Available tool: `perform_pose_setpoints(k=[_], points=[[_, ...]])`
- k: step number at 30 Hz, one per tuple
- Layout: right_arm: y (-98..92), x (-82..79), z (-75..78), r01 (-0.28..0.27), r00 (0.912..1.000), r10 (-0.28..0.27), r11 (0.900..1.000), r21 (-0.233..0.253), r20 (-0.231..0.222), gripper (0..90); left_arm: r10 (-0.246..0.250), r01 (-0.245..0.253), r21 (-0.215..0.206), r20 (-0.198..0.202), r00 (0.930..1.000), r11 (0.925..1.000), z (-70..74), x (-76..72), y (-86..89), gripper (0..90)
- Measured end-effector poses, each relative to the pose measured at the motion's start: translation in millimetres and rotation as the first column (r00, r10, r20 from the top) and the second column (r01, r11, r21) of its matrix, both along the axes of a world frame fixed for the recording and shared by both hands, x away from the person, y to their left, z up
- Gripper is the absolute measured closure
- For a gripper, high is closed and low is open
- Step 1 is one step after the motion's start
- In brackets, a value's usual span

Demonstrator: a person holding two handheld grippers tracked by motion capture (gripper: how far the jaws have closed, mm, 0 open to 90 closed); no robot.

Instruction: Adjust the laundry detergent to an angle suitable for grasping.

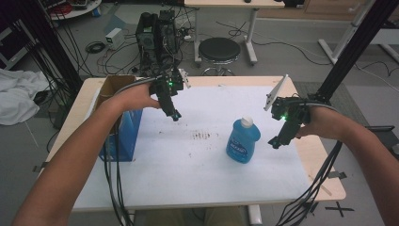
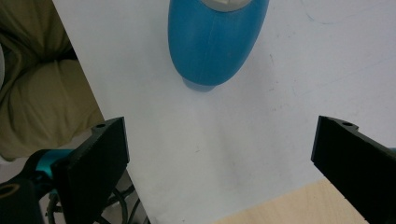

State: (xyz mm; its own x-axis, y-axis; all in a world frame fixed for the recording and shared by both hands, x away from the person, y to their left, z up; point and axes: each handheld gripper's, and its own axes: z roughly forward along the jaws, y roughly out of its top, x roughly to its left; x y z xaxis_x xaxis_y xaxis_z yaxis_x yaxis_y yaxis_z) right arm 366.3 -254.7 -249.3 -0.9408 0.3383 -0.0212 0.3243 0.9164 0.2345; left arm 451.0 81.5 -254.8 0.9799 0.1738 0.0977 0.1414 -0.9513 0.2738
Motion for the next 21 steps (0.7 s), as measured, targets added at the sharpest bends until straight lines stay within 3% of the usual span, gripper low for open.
perform_pose_setpoints(k=[17, 21], points=[[0.3, -6.2, 3.4, -0.008, 1.0, 0.008, 1.0, 0.001, 0.005, 3.1, 0.011, -0.011, -0.011, 0.014, 0.9998, 0.9999, 5.1, -9.4, -0.2, 6.7], [-0.3, -9.0, 3.3, -0.002, 0.9999, 0.002, 1.0, 0.003, 0.012, 3.1, 0.003, -0.003, 0.005, 0.016, 0.9999, 1.0, 6.3, -10.4, 0.7, 6.7]])
